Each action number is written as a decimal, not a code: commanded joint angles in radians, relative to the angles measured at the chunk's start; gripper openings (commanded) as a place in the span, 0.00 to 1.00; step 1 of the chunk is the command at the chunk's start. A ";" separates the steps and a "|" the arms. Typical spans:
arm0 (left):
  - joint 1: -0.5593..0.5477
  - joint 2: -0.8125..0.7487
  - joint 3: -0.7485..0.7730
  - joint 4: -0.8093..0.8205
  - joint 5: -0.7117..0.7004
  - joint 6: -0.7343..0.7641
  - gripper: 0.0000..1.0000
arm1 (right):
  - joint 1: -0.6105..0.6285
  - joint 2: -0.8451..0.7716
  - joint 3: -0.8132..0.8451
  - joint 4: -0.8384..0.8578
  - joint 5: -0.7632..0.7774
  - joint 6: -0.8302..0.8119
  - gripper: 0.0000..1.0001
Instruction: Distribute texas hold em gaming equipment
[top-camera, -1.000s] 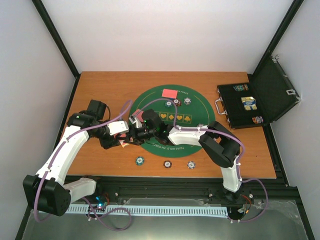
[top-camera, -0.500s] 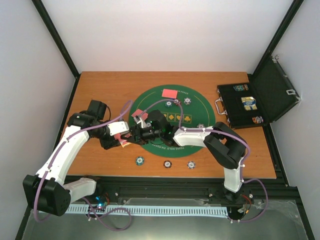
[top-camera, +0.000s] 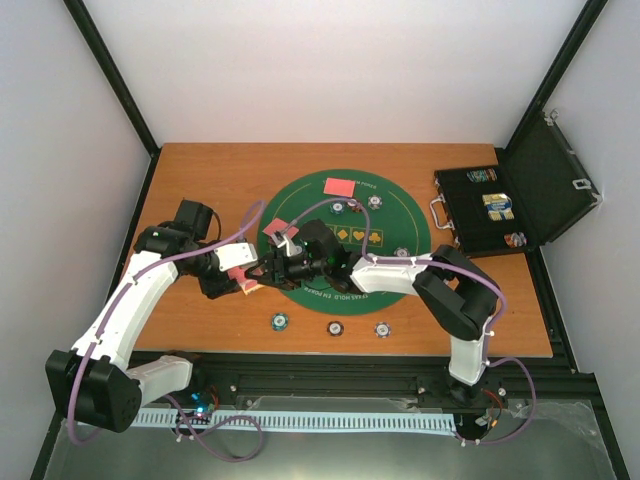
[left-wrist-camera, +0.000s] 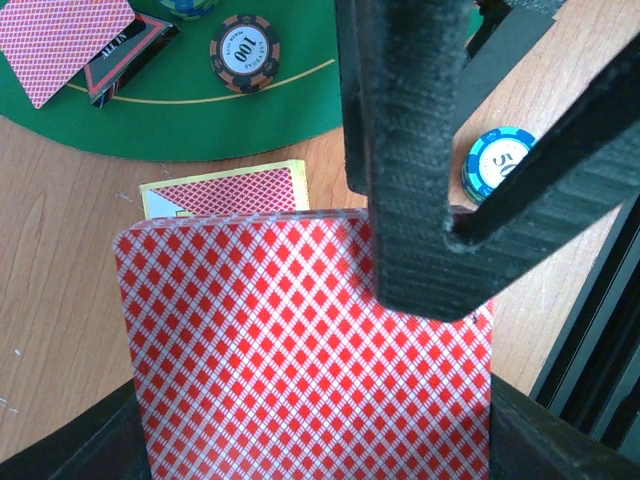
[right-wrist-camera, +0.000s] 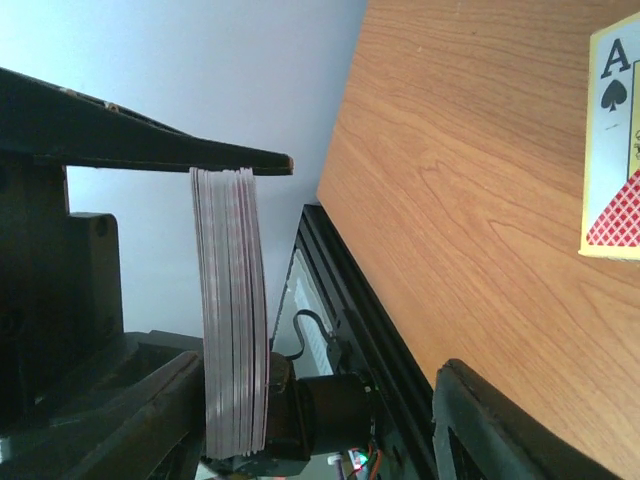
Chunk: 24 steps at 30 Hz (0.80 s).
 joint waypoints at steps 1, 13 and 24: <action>0.005 -0.021 0.031 0.002 0.017 0.024 0.01 | 0.001 -0.007 0.012 0.005 -0.004 -0.008 0.65; 0.005 -0.024 0.033 -0.008 0.013 0.031 0.01 | 0.035 0.154 0.087 0.243 -0.069 0.138 0.65; 0.005 -0.028 0.029 -0.015 0.018 0.041 0.01 | 0.029 0.212 0.161 0.194 -0.116 0.122 0.65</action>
